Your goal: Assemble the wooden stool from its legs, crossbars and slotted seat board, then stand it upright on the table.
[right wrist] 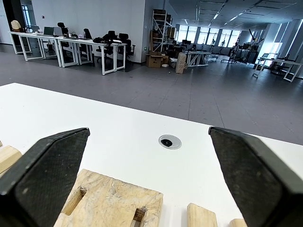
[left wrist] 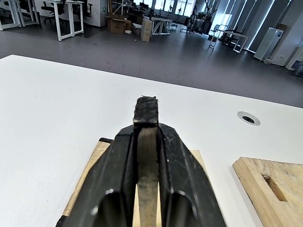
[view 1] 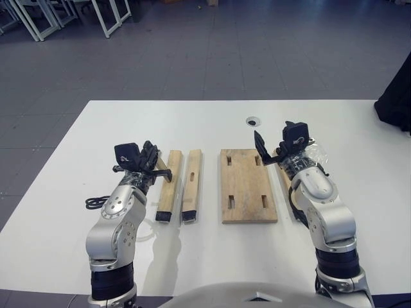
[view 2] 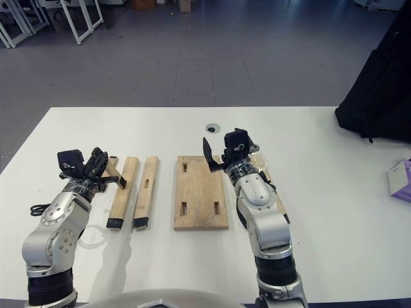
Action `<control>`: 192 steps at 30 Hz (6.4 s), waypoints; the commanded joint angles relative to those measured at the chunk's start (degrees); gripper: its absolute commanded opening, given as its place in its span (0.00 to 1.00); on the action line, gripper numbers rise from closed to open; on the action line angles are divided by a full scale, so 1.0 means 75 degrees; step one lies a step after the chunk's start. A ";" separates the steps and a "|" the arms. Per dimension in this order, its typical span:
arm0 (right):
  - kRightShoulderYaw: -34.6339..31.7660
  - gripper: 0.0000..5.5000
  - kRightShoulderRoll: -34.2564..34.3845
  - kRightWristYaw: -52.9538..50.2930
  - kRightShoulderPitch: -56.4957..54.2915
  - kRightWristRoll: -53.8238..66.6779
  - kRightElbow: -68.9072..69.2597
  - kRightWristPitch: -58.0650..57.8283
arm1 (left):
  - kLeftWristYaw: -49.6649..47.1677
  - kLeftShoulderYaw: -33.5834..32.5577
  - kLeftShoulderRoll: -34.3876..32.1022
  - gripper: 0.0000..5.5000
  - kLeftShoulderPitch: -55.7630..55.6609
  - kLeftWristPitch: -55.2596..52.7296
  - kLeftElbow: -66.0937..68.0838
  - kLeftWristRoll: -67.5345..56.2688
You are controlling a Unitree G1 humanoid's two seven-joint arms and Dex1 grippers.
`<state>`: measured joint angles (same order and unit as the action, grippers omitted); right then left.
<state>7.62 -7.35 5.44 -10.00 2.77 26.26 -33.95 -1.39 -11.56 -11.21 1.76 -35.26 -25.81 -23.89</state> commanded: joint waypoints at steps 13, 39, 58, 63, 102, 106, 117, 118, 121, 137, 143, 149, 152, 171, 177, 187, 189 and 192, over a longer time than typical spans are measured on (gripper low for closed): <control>-0.0005 0.84 -0.0024 0.0156 -0.0121 -0.0116 -0.0009 0.0043 | 0.0282 0.0975 0.0265 0.08 0.1457 0.1573 0.0720 0.1505; 0.0003 0.84 -0.0101 0.0216 -0.0275 -0.0185 -0.0099 0.0019 | 0.0686 0.0961 0.0728 0.21 0.0370 0.3551 0.2129 0.1856; 0.0053 0.84 0.0029 0.0137 -0.0310 -0.0246 -0.0235 0.0111 | 0.0996 0.0110 -0.0569 0.42 -0.4110 -0.0091 0.3010 0.0932; -0.0042 0.84 -0.0006 0.0146 -0.0327 -0.0230 -0.0219 0.0088 | 0.0893 0.0284 -0.0375 0.42 -0.3131 0.0093 0.3340 0.1199; -0.0291 0.84 -0.0028 0.0278 -0.0184 -0.0194 0.0338 -0.0449 | 0.1466 0.1777 -0.0220 0.44 0.2734 -0.0495 0.0703 0.1637; -0.0789 0.84 0.0109 0.0339 -0.0666 0.0239 0.0383 -0.0867 | 0.1117 0.1658 -0.0214 0.37 0.2576 -0.0381 0.1007 0.2015; -0.3708 1.00 0.0422 0.2065 -0.2392 0.5804 -0.0483 -0.4295 | 0.1451 -0.1465 0.0461 0.37 -0.1661 -0.1312 0.0061 -0.6019; -0.4045 1.00 0.0398 0.2158 -0.2658 0.6750 -0.0782 -0.4729 | 0.1931 -0.1441 0.0249 0.37 -0.1733 -0.1653 0.0306 -0.7264; -0.4532 1.00 0.0140 0.2128 -0.3322 0.9105 -0.1837 -0.5399 | 0.3134 -0.1182 -0.0256 0.37 -0.1877 -0.2487 0.0866 -0.9095; -0.2686 0.95 -0.0536 -0.1259 -0.3502 1.4696 -0.2069 -0.3427 | 0.4155 0.0081 -0.1106 0.37 -0.1937 -0.2782 0.0927 -0.9106; -0.2611 0.72 -0.0745 -0.1376 -0.3654 1.4696 -0.2113 -0.3281 | 0.4400 0.0265 -0.1223 0.37 -0.1674 -0.2500 0.0918 -0.8190; -0.2539 0.49 -0.1300 -0.1126 -0.3854 1.4696 -0.2271 -0.3534 | 0.4633 0.0281 -0.1305 0.37 -0.1680 -0.2325 0.0966 -0.7882; -0.2524 0.42 -0.1503 -0.1012 -0.3981 1.4695 -0.2356 -0.3582 | 0.4624 0.0206 -0.1238 0.37 -0.1705 -0.2293 0.1025 -0.8026; -0.3081 0.37 -0.3330 -0.0119 -0.4033 1.3098 -0.3327 -0.2992 | 0.5009 0.3108 -0.4094 0.71 -0.1469 -0.0833 0.0293 -0.1970; -0.2664 0.37 -0.3308 0.0219 -0.3926 1.1069 -0.3031 -0.2695 | 0.4788 0.5359 -0.3787 0.71 -0.2372 0.0147 0.0819 0.1465; -0.2866 0.37 -0.2821 0.0108 -0.3931 1.0271 -0.3111 -0.2632 | 0.5255 0.5661 -0.3353 0.71 -0.2263 -0.0117 0.0694 0.2317; -0.2874 0.37 -0.2770 0.0091 -0.3943 1.0174 -0.3133 -0.2627 | 0.5451 0.5785 -0.3321 0.71 -0.2324 -0.0271 0.0663 0.2355; -0.2933 0.37 -0.2657 0.0043 -0.3942 0.9991 -0.3153 -0.2590 | 0.5446 0.6317 -0.3390 0.71 -0.2599 -0.0309 0.1097 0.3164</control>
<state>-13.32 -27.76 6.28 -39.38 78.65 2.58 -53.77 39.41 32.78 -35.91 -16.24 -36.56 -20.35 -4.82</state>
